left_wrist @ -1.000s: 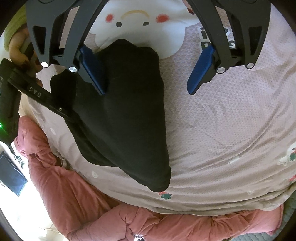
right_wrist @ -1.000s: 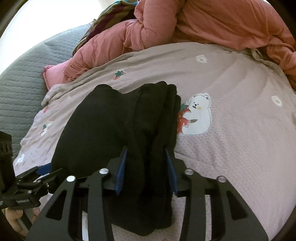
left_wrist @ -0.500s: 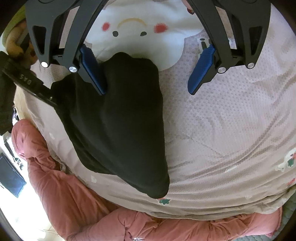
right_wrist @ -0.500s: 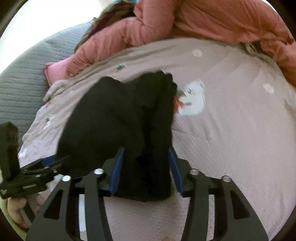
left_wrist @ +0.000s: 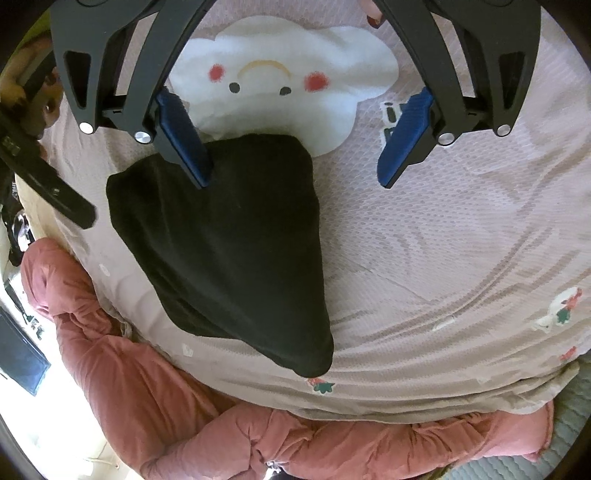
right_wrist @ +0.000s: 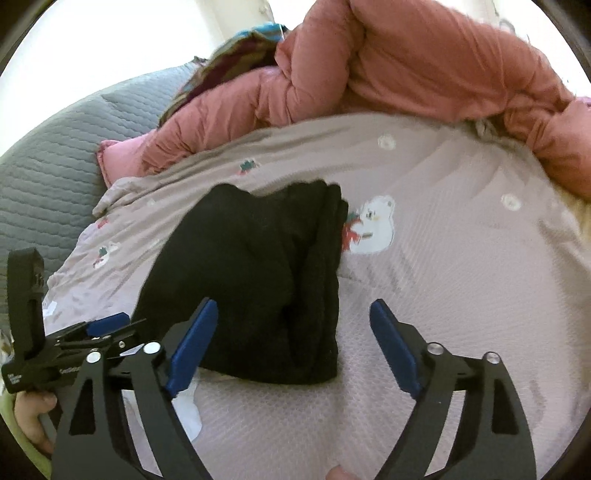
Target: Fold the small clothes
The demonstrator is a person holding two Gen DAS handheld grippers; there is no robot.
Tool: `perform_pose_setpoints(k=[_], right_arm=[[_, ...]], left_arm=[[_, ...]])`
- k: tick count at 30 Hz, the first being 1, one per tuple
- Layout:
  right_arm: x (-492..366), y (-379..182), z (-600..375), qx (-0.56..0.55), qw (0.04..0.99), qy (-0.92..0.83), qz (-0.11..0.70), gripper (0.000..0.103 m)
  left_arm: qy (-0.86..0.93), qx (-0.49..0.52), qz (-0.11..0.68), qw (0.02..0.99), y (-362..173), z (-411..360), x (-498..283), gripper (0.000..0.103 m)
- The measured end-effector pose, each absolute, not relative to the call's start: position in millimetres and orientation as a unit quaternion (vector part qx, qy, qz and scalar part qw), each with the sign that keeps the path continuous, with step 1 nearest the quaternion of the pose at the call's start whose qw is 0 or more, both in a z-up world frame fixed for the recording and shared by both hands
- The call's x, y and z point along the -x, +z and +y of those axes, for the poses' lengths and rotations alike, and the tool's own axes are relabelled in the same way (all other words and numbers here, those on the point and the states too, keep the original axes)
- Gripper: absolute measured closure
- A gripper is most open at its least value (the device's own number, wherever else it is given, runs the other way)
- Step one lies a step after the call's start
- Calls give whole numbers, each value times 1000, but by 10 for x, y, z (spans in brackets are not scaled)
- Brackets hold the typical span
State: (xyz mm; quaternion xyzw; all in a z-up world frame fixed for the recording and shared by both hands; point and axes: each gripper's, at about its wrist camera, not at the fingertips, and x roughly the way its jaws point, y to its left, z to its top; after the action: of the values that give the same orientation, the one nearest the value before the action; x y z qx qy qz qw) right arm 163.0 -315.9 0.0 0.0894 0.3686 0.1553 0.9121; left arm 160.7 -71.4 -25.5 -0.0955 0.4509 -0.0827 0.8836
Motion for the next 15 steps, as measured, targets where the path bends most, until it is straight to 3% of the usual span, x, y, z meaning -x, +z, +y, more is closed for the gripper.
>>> perform_pose_setpoints(k=[5, 15], right_arm=[[-1442, 190, -3178, -86, 925, 154, 337, 5], [-1065, 423, -3093, -45, 941, 146, 304, 5]], left_arm=[[-74, 100, 430, 894, -115, -632, -1501, 10], [-54, 75, 384, 919, 189, -455, -1125, 10]])
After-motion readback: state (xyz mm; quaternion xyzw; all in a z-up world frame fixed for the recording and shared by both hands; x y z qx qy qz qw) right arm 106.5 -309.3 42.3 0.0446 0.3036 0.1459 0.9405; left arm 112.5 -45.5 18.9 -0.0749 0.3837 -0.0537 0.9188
